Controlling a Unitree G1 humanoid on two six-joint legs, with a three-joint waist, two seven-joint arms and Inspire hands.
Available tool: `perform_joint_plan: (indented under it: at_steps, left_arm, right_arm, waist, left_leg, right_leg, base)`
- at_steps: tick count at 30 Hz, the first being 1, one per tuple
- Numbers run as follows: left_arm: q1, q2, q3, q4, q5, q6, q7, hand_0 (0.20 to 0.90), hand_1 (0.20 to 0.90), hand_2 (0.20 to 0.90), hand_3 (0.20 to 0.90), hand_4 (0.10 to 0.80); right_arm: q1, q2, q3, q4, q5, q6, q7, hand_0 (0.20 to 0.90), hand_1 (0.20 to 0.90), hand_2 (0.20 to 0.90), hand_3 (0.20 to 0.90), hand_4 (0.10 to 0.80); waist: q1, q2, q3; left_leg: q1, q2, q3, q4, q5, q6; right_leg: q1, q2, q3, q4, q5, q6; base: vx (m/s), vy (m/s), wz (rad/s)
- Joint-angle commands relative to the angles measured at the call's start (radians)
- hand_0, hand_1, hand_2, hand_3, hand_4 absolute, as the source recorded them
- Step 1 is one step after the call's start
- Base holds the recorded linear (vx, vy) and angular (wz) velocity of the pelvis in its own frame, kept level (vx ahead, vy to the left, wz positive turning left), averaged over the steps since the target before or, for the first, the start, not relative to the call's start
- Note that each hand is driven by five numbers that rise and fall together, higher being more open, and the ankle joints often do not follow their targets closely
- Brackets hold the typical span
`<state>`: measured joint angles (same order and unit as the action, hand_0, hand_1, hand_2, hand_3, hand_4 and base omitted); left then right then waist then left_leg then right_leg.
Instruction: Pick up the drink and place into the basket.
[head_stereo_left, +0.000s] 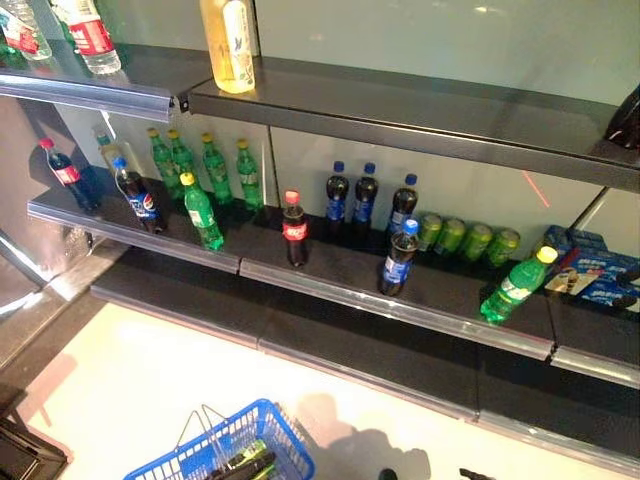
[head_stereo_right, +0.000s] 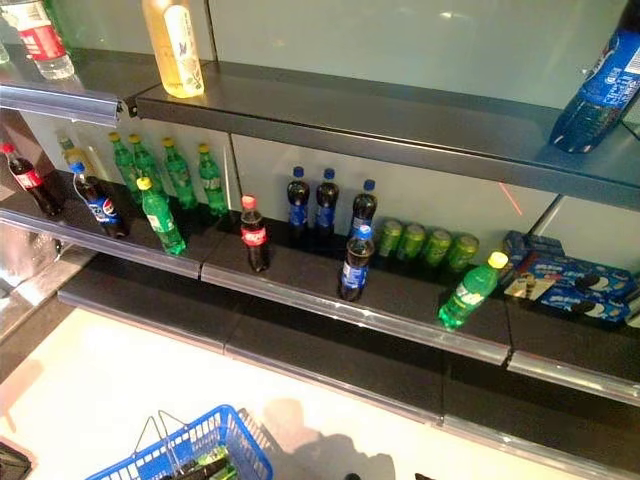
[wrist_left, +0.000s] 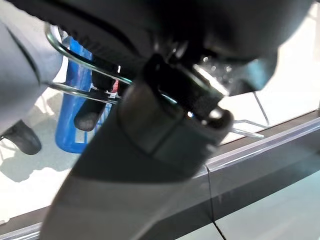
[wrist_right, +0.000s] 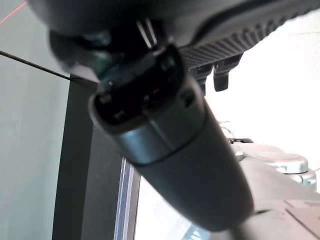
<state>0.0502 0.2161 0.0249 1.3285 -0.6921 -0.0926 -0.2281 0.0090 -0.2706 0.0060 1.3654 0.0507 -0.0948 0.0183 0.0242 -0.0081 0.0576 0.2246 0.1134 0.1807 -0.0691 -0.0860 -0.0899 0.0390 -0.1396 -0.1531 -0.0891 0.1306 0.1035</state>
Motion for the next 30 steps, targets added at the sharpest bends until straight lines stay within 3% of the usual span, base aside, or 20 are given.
perform_joint_plan:
  at_steps: [1,5,10,17,21,30]
  left_arm:
    - [-0.118,0.071,0.064,-0.029,-0.032,-0.119,-0.076,0.3,0.3,0.3,0.2,0.1]
    - [-0.108,0.066,0.081,-0.031,-0.037,-0.131,-0.066,0.3,0.3,0.3,0.2,0.1]
    - [-0.155,0.072,0.062,-0.048,-0.073,-0.145,-0.069,0.3,0.3,0.3,0.2,0.1]
    - [-0.277,0.076,-0.025,-0.146,-0.191,-0.16,-0.032,0.3,0.3,0.3,0.2,0.1]
    - [-0.26,0.081,-0.048,-0.247,-0.242,-0.149,0.002,0.3,0.3,0.3,0.2,0.1]
    - [-0.23,0.08,-0.037,-0.288,-0.285,-0.149,0.021,0.3,0.3,0.3,0.2,0.1]
  right_arm:
    - [-0.04,-0.041,0.004,0.042,0.014,-0.004,0.005,0.9,0.9,0.9,0.9,0.8]
    - [-0.024,-0.041,0.0,0.054,-0.022,-0.008,0.007,0.9,0.9,0.9,0.9,0.8]
    - [-0.074,-0.064,0.01,0.029,0.056,-0.031,-0.021,0.9,0.9,0.9,0.9,0.8]
    - [-0.246,-0.108,0.032,-0.087,0.248,-0.192,-0.067,0.9,0.9,0.9,0.9,0.8]
    - [-0.264,-0.115,0.065,-0.346,0.298,-0.317,-0.068,0.9,0.9,0.9,0.9,0.8]
    - [-0.229,-0.127,0.144,-0.974,0.209,-0.359,-0.06,0.9,0.9,0.9,0.9,0.8]
  waist:
    - [-0.01,-0.006,0.001]
    - [0.001,-0.012,0.015]
    - [0.01,-0.007,0.102]
    - [0.002,0.006,0.274]
    - [0.0,-0.003,0.312]
    - [-0.014,-0.046,0.309]
  left_leg:
    - [-0.092,-0.009,-0.024,-0.013,0.084,0.034]
    - [-0.116,-0.002,-0.007,-0.018,0.098,0.022]
    - [-0.222,0.005,-0.028,0.034,0.117,0.021]
    - [-0.502,0.004,-0.096,0.254,0.121,0.011]
    - [-0.628,-0.006,-0.135,0.403,0.068,0.019]
    - [-0.71,-0.01,-0.157,0.515,0.02,0.038]
  right_leg:
    - [0.074,-0.063,-0.027,0.049,-0.074,0.032]
    - [0.059,-0.072,-0.062,0.021,-0.043,0.041]
    - [-0.061,-0.084,-0.046,0.086,-0.041,0.034]
    - [-0.312,-0.082,-0.007,0.275,-0.07,0.002]
    - [-0.444,-0.085,0.017,0.423,-0.122,-0.013]
    - [-0.541,-0.083,0.045,0.563,-0.174,-0.019]
  base:
    - [0.088,-0.037,0.01]
    - [0.064,-0.047,-0.01]
    - [-0.141,-0.06,-0.03]
    - [-0.326,-0.047,-0.03]
    - [-0.218,-0.022,-0.02]
    - [-0.071,-0.013,-0.07]
